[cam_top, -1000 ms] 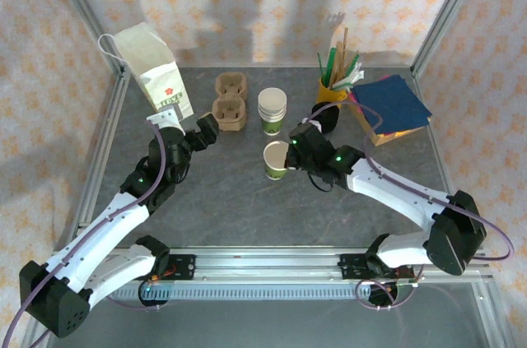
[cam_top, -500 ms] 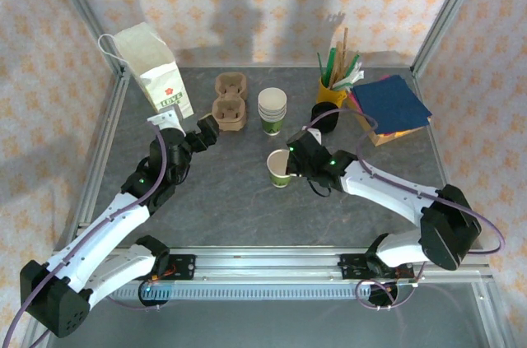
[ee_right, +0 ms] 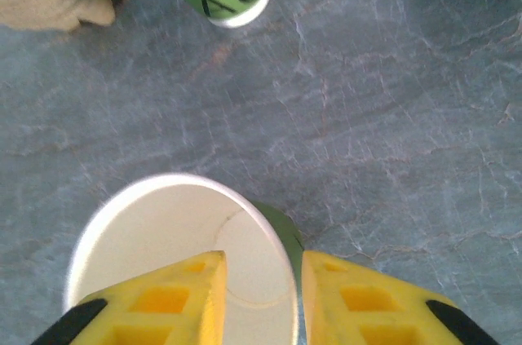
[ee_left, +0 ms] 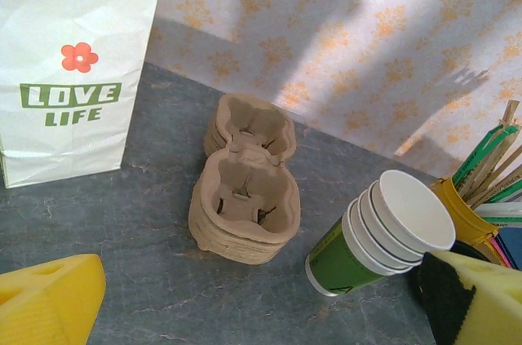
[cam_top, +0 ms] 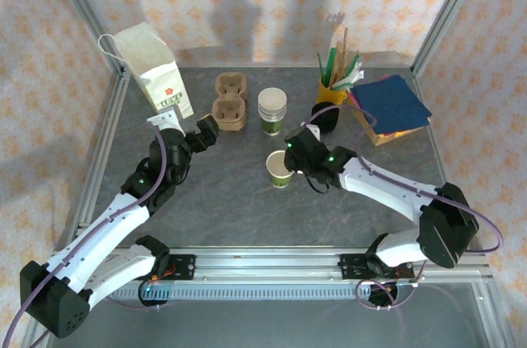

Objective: Pack the takeout coffee

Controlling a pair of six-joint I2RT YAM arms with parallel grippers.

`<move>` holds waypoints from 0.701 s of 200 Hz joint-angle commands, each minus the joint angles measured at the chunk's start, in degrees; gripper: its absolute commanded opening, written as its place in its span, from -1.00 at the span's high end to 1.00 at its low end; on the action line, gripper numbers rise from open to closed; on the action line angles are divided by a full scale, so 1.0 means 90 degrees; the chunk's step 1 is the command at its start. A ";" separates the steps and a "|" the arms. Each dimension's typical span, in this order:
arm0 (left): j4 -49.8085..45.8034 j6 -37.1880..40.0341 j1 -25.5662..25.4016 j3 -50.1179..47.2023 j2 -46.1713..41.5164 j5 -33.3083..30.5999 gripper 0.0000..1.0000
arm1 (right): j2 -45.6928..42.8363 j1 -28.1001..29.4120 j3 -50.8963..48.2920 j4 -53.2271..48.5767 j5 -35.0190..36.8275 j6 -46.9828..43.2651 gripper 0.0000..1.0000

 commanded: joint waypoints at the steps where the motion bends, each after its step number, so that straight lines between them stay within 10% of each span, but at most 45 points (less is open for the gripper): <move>1: -0.0103 -0.0006 -0.0021 0.0121 -0.0128 -0.0092 -0.98 | -0.0229 0.0013 0.0520 -0.0438 0.0644 -0.0048 0.32; 140: -0.0046 -0.0065 -0.0023 0.0112 -0.0129 0.0005 -0.98 | 0.1090 -0.2973 0.1344 0.0531 0.0141 -0.0319 -0.09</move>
